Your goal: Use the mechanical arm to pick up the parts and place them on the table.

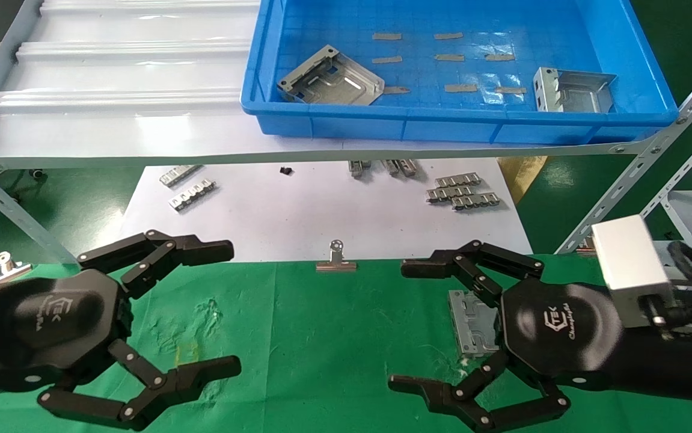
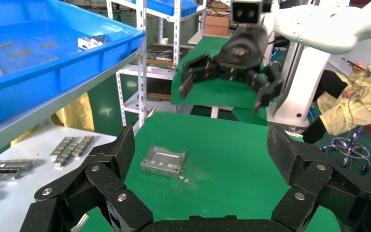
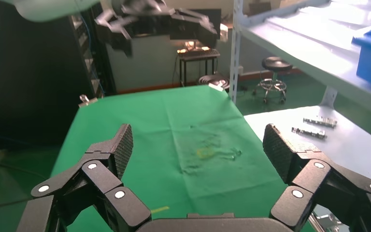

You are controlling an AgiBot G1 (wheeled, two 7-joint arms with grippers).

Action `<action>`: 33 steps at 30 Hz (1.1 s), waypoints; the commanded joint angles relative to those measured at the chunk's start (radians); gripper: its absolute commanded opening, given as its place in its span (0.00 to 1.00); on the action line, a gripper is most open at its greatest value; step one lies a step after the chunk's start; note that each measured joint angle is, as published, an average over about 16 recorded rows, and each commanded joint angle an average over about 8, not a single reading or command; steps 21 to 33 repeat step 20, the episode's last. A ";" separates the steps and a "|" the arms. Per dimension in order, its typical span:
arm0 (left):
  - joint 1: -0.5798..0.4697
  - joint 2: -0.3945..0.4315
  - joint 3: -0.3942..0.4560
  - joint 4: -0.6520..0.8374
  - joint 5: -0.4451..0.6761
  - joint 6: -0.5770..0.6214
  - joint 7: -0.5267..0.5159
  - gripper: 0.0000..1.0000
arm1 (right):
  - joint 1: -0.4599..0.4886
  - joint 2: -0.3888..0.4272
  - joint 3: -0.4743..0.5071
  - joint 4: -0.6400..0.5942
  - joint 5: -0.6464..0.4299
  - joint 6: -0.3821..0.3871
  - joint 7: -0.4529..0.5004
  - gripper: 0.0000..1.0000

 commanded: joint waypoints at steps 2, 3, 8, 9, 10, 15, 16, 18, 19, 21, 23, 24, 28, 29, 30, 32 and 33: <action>0.000 0.000 0.000 0.000 0.000 0.000 0.000 1.00 | -0.040 0.022 0.053 0.060 0.021 0.005 0.043 1.00; 0.000 0.000 0.000 0.000 0.000 0.000 0.000 1.00 | -0.050 0.028 0.068 0.077 0.026 0.007 0.054 1.00; 0.000 0.000 0.000 0.000 0.000 0.000 0.000 1.00 | -0.094 0.053 0.128 0.146 0.050 0.011 0.098 1.00; 0.000 0.000 0.000 0.000 0.000 0.000 0.000 1.00 | -0.099 0.056 0.134 0.153 0.053 0.012 0.102 1.00; 0.000 0.000 0.000 0.000 0.000 0.000 0.000 1.00 | -0.102 0.057 0.139 0.158 0.055 0.012 0.104 1.00; 0.000 0.000 0.000 0.000 0.000 0.000 0.000 1.00 | -0.106 0.060 0.143 0.163 0.058 0.013 0.105 1.00; 0.000 0.000 0.000 0.000 0.000 0.000 0.000 1.00 | -0.104 0.059 0.141 0.160 0.057 0.013 0.104 1.00; 0.000 0.000 0.000 0.000 0.000 0.000 0.000 1.00 | -0.102 0.057 0.137 0.157 0.056 0.014 0.102 1.00; 0.000 0.000 0.000 0.000 0.000 0.000 0.000 1.00 | -0.101 0.057 0.136 0.155 0.055 0.014 0.102 1.00; 0.000 0.000 0.000 0.000 0.000 0.000 0.000 1.00 | -0.100 0.056 0.135 0.154 0.054 0.014 0.101 1.00; 0.000 0.000 0.000 0.000 0.000 0.000 0.000 1.00 | -0.100 0.056 0.135 0.154 0.054 0.014 0.101 1.00; 0.000 0.000 0.000 0.000 0.000 0.000 0.000 1.00 | -0.100 0.056 0.135 0.154 0.054 0.014 0.101 1.00; 0.000 0.000 0.000 0.000 0.000 0.000 0.000 1.00 | -0.100 0.056 0.135 0.154 0.054 0.014 0.101 1.00; 0.000 0.000 0.000 0.000 0.000 0.000 0.000 1.00 | -0.100 0.056 0.135 0.154 0.054 0.014 0.101 1.00; 0.000 0.000 0.000 0.000 0.000 0.000 0.000 1.00 | -0.100 0.056 0.135 0.154 0.054 0.014 0.101 1.00; 0.000 0.000 0.000 0.000 0.000 0.000 0.000 1.00 | -0.100 0.056 0.135 0.154 0.054 0.014 0.101 1.00; 0.000 0.000 0.000 0.000 0.000 0.000 0.000 1.00 | -0.100 0.056 0.135 0.154 0.054 0.014 0.101 1.00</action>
